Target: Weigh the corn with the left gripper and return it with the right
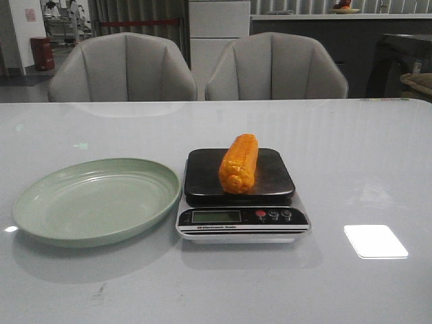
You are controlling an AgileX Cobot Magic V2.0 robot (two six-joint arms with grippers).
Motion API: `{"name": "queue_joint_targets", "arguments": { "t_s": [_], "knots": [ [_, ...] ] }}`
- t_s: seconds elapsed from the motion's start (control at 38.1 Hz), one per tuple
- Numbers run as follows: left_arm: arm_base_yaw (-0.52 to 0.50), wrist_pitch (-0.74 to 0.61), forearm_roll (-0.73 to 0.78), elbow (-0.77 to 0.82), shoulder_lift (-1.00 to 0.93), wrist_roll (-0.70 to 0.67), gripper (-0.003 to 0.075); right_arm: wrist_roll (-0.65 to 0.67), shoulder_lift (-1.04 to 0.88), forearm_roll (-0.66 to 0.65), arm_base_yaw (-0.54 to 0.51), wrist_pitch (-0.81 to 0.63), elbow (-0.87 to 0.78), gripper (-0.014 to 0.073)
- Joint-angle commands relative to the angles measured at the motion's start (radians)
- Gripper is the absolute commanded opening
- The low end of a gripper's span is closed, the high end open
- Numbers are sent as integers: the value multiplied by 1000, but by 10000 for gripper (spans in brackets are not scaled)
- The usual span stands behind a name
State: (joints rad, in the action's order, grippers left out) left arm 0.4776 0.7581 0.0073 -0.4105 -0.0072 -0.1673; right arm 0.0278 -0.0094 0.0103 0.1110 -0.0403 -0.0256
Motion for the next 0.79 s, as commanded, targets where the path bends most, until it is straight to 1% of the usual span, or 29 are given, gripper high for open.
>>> {"name": "queue_joint_targets", "arguments": {
  "t_s": [0.0, 0.05, 0.21, 0.39, 0.45, 0.5, 0.52, 0.58, 0.63, 0.76],
  "knots": [
    [0, -98, 12, -19, -16, 2, 143, -7, -19, -10, -5, -83, -11, 186],
    [0, -112, 15, -13, -16, 2, 154, -7, -19, -10, -5, -83, -11, 186],
    [0, -154, 15, 11, -16, 2, 113, -7, -19, -10, -5, -83, -11, 186],
    [0, -159, 15, 11, -16, 2, 113, -7, -19, -10, -5, -97, -11, 186],
    [0, -159, 15, 11, -16, 2, 113, -7, -19, -16, -7, -150, -10, 186],
    [0, -157, 12, 11, -16, 2, 113, -6, -17, -10, -9, -270, -7, 186],
    [0, -157, 13, 11, -16, 2, 114, -3, -10, -10, -7, -292, 5, 186],
    [0, -157, 13, 11, -16, 2, 114, -2, 13, -10, -4, -250, 55, 186],
    [0, -157, 13, 11, -16, 2, 113, -2, 53, -10, -4, -170, 130, 186],
    [0, -157, 13, 11, -16, 2, 113, -2, 209, -10, -4, -38, 300, 186]
  ]
}}
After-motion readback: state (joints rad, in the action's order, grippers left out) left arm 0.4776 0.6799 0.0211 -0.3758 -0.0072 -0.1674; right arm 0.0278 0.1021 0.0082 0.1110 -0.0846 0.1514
